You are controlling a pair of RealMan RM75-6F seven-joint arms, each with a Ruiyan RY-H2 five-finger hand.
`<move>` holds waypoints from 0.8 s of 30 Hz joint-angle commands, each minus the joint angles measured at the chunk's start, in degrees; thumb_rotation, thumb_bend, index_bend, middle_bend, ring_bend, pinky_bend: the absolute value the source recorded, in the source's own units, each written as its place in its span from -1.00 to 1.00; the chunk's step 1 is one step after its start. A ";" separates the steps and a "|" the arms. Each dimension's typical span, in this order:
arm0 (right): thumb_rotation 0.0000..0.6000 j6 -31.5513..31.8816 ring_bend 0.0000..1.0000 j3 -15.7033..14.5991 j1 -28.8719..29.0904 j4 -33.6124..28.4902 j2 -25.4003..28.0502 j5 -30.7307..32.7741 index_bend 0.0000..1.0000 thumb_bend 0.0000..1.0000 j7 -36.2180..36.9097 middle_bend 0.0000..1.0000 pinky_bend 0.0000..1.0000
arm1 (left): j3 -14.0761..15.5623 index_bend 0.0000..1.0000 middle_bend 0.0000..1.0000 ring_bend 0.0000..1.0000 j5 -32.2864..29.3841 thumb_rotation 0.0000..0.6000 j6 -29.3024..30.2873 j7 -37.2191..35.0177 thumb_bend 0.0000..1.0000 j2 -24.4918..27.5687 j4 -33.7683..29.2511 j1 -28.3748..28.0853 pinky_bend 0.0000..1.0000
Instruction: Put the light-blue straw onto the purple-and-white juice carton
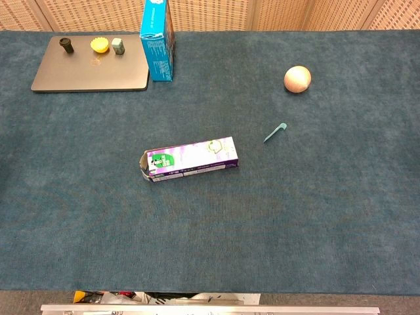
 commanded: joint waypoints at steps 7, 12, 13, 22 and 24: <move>1.00 -13.46 0.83 2.43 10.06 -0.39 0.55 1.03 -0.24 -0.57 -2.42 0.68 0.97 | 0.01 -0.74 -0.61 -0.55 -0.28 1.00 0.28 -0.57 -0.56 0.25 -0.23 0.28 -0.46; 1.00 -18.03 1.00 3.21 14.67 2.14 -2.16 0.63 -0.10 -0.56 -4.35 0.93 1.00 | -0.01 -0.74 -0.61 -0.55 -0.75 1.00 0.34 -1.03 -0.56 0.48 -0.26 0.54 -0.46; 1.00 -19.39 1.00 3.30 15.84 2.58 -2.80 0.62 -0.09 -0.57 -4.54 0.97 1.00 | -0.03 -0.74 -0.61 -0.55 -0.85 1.00 0.31 -1.09 -0.56 0.52 -0.30 0.56 -0.46; 1.00 -28.15 1.00 2.79 23.07 6.23 -8.49 1.11 0.03 -0.56 -8.74 1.00 1.00 | -0.03 -0.74 -0.61 -0.55 -1.14 1.00 -0.12 -1.49 -0.56 0.40 -0.24 0.47 -0.46; 1.00 -29.72 1.00 2.61 24.44 7.27 -10.18 1.47 0.04 -0.56 -9.90 1.00 1.00 | -0.13 -0.74 -0.61 -0.55 -1.28 1.00 -0.11 -1.80 -0.56 0.32 -0.11 0.49 -0.46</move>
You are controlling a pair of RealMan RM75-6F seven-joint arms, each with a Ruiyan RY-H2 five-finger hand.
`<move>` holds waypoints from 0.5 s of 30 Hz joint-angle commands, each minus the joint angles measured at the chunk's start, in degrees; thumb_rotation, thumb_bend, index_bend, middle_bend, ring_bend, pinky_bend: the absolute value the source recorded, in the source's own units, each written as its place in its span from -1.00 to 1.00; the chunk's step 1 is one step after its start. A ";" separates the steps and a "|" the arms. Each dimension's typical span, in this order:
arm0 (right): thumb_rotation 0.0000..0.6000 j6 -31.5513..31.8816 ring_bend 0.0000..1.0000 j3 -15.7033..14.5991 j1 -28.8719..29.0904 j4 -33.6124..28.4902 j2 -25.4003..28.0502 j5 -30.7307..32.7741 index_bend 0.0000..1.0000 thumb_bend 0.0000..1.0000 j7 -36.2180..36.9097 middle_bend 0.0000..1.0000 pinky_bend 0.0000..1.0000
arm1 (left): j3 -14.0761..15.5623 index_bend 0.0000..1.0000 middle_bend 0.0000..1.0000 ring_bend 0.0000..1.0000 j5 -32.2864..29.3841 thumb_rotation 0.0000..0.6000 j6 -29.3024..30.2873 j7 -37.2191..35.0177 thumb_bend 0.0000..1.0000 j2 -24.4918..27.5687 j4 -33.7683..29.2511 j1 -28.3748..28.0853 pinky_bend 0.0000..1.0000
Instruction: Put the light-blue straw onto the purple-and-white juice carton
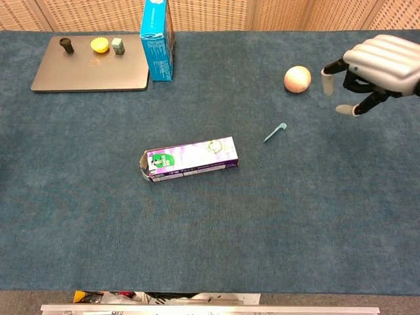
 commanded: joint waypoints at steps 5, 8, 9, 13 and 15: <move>1.00 -5.13 1.00 -0.71 4.64 4.81 -6.56 1.52 0.06 -0.56 -4.38 1.00 1.00 | 0.04 -0.75 -0.61 -0.55 -0.04 1.00 -0.12 -0.80 -0.56 -0.28 0.56 0.05 -0.46; 1.00 -7.01 1.00 -1.07 6.13 7.31 -9.34 2.53 0.07 -0.56 -6.03 1.00 1.00 | 0.11 -0.75 -0.61 -0.55 -0.14 1.00 -0.23 -1.27 -0.56 -0.38 0.87 0.13 -0.46; 1.00 -7.56 1.00 -1.16 6.54 8.06 -10.17 2.89 0.08 -0.56 -6.45 1.00 1.00 | 0.12 -0.75 -0.61 -0.55 -0.18 1.00 -0.22 -1.43 -0.56 -0.43 1.02 0.17 -0.46; 1.00 -9.27 1.00 -1.36 8.24 11.75 -14.00 4.35 0.09 -0.56 -7.90 1.00 1.00 | 0.15 -0.75 -0.61 -0.55 -0.45 1.00 -0.22 -2.28 -0.56 -0.42 1.69 0.40 -0.46; 1.00 -9.66 1.00 -1.30 8.87 13.30 -15.52 4.91 0.09 -0.56 -8.24 1.00 1.00 | 0.12 -0.75 -0.61 -0.55 -0.61 1.00 -0.22 -2.70 -0.56 -0.41 2.02 0.50 -0.46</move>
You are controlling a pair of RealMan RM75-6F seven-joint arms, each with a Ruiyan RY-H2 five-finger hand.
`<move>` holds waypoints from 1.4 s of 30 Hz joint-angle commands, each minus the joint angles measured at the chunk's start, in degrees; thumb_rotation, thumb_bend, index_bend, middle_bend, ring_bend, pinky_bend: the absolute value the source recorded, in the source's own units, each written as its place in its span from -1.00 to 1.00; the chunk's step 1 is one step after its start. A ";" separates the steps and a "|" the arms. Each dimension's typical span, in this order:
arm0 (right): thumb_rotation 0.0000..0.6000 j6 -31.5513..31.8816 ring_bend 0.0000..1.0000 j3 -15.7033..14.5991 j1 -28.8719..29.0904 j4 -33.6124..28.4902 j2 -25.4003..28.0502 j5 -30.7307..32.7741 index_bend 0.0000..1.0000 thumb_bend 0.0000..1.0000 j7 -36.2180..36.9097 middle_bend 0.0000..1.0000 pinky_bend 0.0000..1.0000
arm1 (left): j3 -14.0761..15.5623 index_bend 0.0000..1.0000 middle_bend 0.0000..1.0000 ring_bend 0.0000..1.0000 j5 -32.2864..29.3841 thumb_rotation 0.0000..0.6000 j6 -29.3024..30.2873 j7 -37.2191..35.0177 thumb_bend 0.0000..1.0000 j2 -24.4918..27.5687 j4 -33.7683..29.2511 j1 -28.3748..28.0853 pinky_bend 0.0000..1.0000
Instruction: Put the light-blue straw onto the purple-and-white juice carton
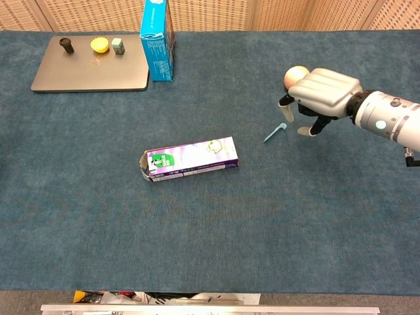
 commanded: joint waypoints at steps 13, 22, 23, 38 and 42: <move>1.00 -3.35 1.00 -0.17 4.97 9.14 -8.92 3.86 0.13 -0.56 -1.77 1.00 1.00 | -0.05 -0.75 -0.61 -0.55 -0.93 1.00 -0.60 -2.60 -0.56 -0.33 2.50 0.42 -0.46; 1.00 -3.90 1.00 -0.86 6.24 11.03 -11.01 4.77 0.19 -0.48 -1.94 1.00 1.00 | -0.10 -0.75 -0.61 -0.55 -1.00 1.00 -0.29 -3.61 -0.56 -0.50 3.42 0.80 -0.46; 1.00 -3.90 1.00 -0.90 6.33 11.19 -11.18 4.85 0.19 -0.48 -1.90 1.00 1.00 | -0.10 -0.75 -0.61 -0.55 -1.02 1.00 -0.29 -3.69 -0.56 -0.51 3.48 0.84 -0.46; 1.00 -4.30 1.00 -1.76 7.29 12.52 -12.15 6.38 0.27 -0.38 -2.01 1.00 1.00 | -0.17 -0.75 -0.61 -0.55 -1.05 1.00 -0.53 -4.33 -0.56 -0.84 4.33 0.93 -0.46; 1.00 -4.44 1.00 -1.96 7.47 12.68 -12.20 6.75 0.27 -0.36 -2.13 1.00 1.00 | -0.19 -0.75 -0.61 -0.55 -1.06 1.00 -0.54 -4.43 -0.56 -0.90 4.47 0.97 -0.46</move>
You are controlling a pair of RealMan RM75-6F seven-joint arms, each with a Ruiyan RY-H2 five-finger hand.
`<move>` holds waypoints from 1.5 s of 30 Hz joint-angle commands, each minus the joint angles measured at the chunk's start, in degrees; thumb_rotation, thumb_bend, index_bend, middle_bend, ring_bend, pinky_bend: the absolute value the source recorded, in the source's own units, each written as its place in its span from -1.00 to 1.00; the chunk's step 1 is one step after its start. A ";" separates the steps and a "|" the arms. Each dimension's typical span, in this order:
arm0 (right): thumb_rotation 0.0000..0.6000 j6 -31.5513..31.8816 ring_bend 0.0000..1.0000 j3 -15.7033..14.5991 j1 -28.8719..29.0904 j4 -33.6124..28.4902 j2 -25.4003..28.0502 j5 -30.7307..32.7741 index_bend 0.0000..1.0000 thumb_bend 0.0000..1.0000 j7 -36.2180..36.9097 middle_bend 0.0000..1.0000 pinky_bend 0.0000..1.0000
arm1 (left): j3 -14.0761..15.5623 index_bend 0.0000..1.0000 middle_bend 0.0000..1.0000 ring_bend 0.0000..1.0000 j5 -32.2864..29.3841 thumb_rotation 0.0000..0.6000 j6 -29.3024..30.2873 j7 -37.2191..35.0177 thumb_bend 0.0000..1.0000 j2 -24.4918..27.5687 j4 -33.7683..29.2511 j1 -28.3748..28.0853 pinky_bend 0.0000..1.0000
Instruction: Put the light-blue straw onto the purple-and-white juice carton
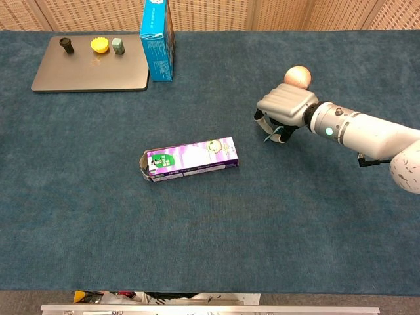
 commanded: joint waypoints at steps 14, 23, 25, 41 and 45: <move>1.00 -0.35 1.00 0.18 0.55 -1.07 0.61 1.61 0.32 -0.11 1.40 1.00 1.00 | 0.05 -0.75 -0.61 -0.55 -0.18 1.00 -0.43 0.00 -0.56 0.06 0.13 0.04 -0.46; 1.00 -2.91 1.00 4.33 1.36 -11.63 7.29 5.68 0.34 -0.11 10.81 1.00 1.00 | 0.06 -0.75 -0.61 -0.55 -0.03 1.00 -0.69 0.71 -0.56 0.34 -0.60 -0.17 -0.46; 1.00 -4.99 1.00 5.59 1.73 -14.59 8.95 7.71 0.34 -0.11 14.42 1.00 1.00 | 0.07 -0.75 -0.61 -0.55 0.06 1.00 -0.74 0.99 -0.56 0.36 -0.86 -0.25 -0.46; 1.00 -22.85 1.00 14.81 4.67 -21.31 9.48 18.48 0.34 -0.11 41.28 1.00 1.00 | 0.21 -0.75 -0.61 -0.55 0.60 1.00 -0.11 2.19 -0.56 0.73 -2.37 -0.19 -0.46; 1.00 -27.22 1.00 16.43 5.39 -19.26 7.53 20.01 0.34 -0.11 45.35 1.00 1.00 | 0.39 -0.75 -0.61 -0.55 0.62 1.00 -0.04 1.84 -0.56 0.72 -2.23 0.03 -0.46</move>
